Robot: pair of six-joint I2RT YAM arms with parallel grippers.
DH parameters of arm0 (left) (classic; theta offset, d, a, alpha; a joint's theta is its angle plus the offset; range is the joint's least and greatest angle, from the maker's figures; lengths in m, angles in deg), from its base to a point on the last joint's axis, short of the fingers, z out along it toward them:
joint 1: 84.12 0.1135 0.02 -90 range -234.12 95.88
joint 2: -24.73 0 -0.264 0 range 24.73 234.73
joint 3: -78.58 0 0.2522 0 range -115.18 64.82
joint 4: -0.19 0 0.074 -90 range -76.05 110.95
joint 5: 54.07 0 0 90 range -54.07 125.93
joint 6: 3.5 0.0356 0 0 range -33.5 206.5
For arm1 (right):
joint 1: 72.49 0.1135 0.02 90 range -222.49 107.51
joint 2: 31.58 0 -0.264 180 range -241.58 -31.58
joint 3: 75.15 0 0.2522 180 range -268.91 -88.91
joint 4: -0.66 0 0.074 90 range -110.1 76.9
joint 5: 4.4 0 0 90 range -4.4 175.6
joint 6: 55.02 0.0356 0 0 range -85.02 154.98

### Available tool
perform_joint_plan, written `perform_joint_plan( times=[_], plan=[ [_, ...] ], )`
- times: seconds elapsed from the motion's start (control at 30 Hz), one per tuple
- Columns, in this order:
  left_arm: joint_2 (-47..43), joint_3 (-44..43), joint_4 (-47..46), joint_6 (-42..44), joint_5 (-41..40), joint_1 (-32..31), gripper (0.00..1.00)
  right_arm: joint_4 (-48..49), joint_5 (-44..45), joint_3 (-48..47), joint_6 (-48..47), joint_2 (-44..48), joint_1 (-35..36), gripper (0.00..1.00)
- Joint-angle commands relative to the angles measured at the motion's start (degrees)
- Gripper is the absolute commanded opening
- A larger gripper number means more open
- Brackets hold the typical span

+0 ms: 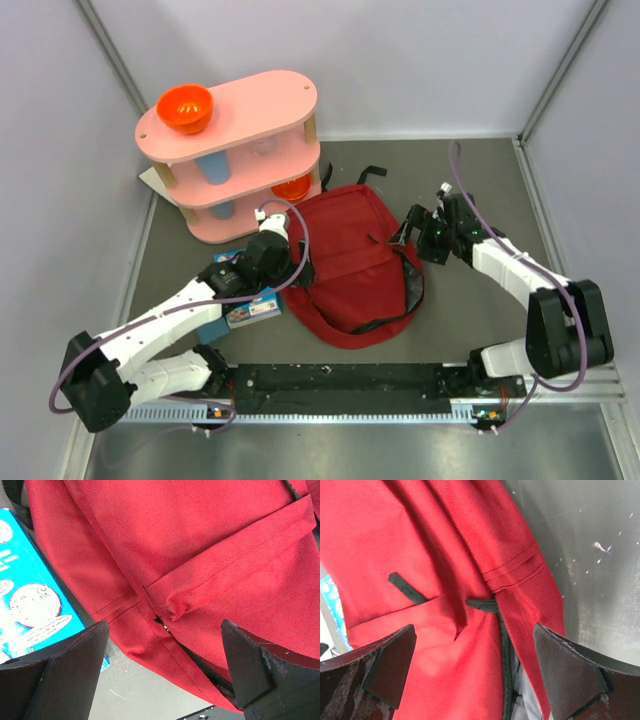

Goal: Pack the student bag
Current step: Adjust the student bag at the center of the board.

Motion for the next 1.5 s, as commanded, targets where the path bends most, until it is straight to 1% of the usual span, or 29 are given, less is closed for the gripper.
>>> perform_joint_plan(
  times=[0.0, 0.17, 0.27, 0.4, 0.57, 0.67, 0.7, 0.73, 0.77, 0.8, 0.83, 0.87, 0.93, 0.97, 1.0, 1.07, 1.1, 1.13, 1.2, 1.23, 1.27, 1.3, 1.33, 1.37, 1.4, 1.43, 1.47],
  plan=[
    [1.43, 0.96, -2.89, -3.22, 1.4, 0.64, 0.99, 0.34, 2.15, -3.1, -2.47, -4.12, -0.29, 0.99],
    [4.24, 3.77, -4.38, -4.81, 2.98, 1.25, 0.99, -0.64, 7.07, -1.7, -3.44, -5.01, -0.38, 0.99],
    [6.69, 3.61, -5.26, -4.38, 5.87, 1.34, 0.99, -1.6, 7.87, -1.52, -4.23, -6.67, -0.29, 0.99],
    [11.09, 0.8, -1.14, -3.85, 5.1, 1.34, 0.99, -2.05, 7.78, -0.38, -3.36, -7.91, -0.38, 0.99],
    [14.52, 0.88, -1.66, -3.67, 6.58, 1.34, 0.99, 2.43, 3.05, 2.33, -1.78, -8.7, -0.38, 0.98],
    [15.31, 2.89, -5.07, -3.67, 9.56, 1.43, 0.99, 5.25, 1.37, 4.45, -0.81, -8.26, -0.38, 0.9],
    [15.49, 3.51, -6.39, -3.67, 10.62, 1.43, 0.99, 6.21, 0.76, 5.06, -0.55, -7.83, -0.38, 0.86],
    [15.49, 4.3, -10.67, -3.58, 14.37, 1.52, 0.97, 7.0, -0.47, 6.11, -0.37, -7.73, -0.29, 0.81],
    [15.49, 6.4, -13.15, -3.32, 16.23, 1.43, 0.94, 8.14, -1.18, 6.47, -0.19, -7.65, -0.29, 0.75],
    [15.66, 6.94, -15.09, -3.49, 17.73, 1.52, 0.93, 8.5, -1.79, 6.91, 0.07, -7.47, -0.29, 0.63],
    [15.67, 7.12, -16.93, -3.75, 19.92, 1.43, 0.93, 8.85, -2.15, 7.61, 0.24, -7.38, -0.29, 0.57],
    [15.75, 7.29, -17.91, -3.58, 20.73, 1.52, 0.93, 9.03, -2.06, 8.14, 0.86, -7.03, -0.29, 0.53],
    [16.02, 6.95, -18.97, -2.62, 21.61, 1.52, 0.93, 10.08, -1.1, 10.59, 1.39, -4.49, -0.38, 0.4],
    [16.37, 6.16, -19.58, -1.31, 21.7, 1.43, 0.93, 10.61, -0.4, 11.56, 2.43, -3.0, -0.29, 0.34],
    [16.98, 5.55, -19.5, -0.43, 21.7, 1.43, 0.94, 10.79, 0.39, 12.71, 3.14, -1.68, -0.29, 0.19],
    [17.86, 3.09, -20.02, 1.95, 21.35, 1.52, 0.95, 10.88, 2.76, 16.05, 5.5, 3.5, -0.29, 0.16],
    [19.43, 1.95, -20.29, 3.0, 21.7, 1.43, 0.95, 10.01, 3.9, 17.27, 6.3, 5.6, -0.29, 0.04],
    [20.49, -1.2, -20.2, 5.19, 22.4, 1.6, 0.95, 9.48, 6.0, 19.72, 8.14, 10.5, -0.38, 0.0],
    [24.69, -5.16, -18.63, 6.69, 25.73, 1.52, 0.95, 6.85, 9.0, 22.11, 9.64, 16.14, -0.38, 0.0],
    [26.2, -8.84, -18.45, 8.01, 27.05, 1.52, 0.95, 5.1, 12.49, 23.77, 10.61, 21.13, -0.38, 0.0],
    [27.52, -10.35, -18.45, 8.37, 28.19, 1.43, 0.95, 3.69, 14.62, 24.4, 10.88, 23.97, -0.47, 0.0],
    [29.79, -11.85, -18.18, 8.55, 30.82, 1.52, 0.94, 2.54, 16.55, 24.93, 10.79, 26.17, -0.64, 0.06],
    [30.6, -13.86, -18.01, 8.46, 31.28, 1.43, 0.93, 1.48, 17.88, 25.46, 9.4, 27.93, -0.99, 0.09],
    [31.04, -14.23, -18.01, 8.46, 31.46, 1.43, 0.93, 1.39, 17.89, 25.37, 8.34, 30.21, -1.69, 0.09],
    [30.96, -14.41, -18.01, 8.37, 30.76, 1.43, 0.93, 1.47, 17.71, 24.94, 7.46, 30.32, -2.92, 0.18],
    [30.61, -14.24, -17.48, 8.11, 30.06, 1.43, 0.94, 1.21, 16.06, 23.37, 5.45, 29.8, -3.36, 0.31],
    [30.26, -14.06, -16.96, 8.2, 29.01, 1.43, 0.95, 0.08, 15.7, 21.96, 4.56, 27.88, -3.72, 0.42]
  ],
)
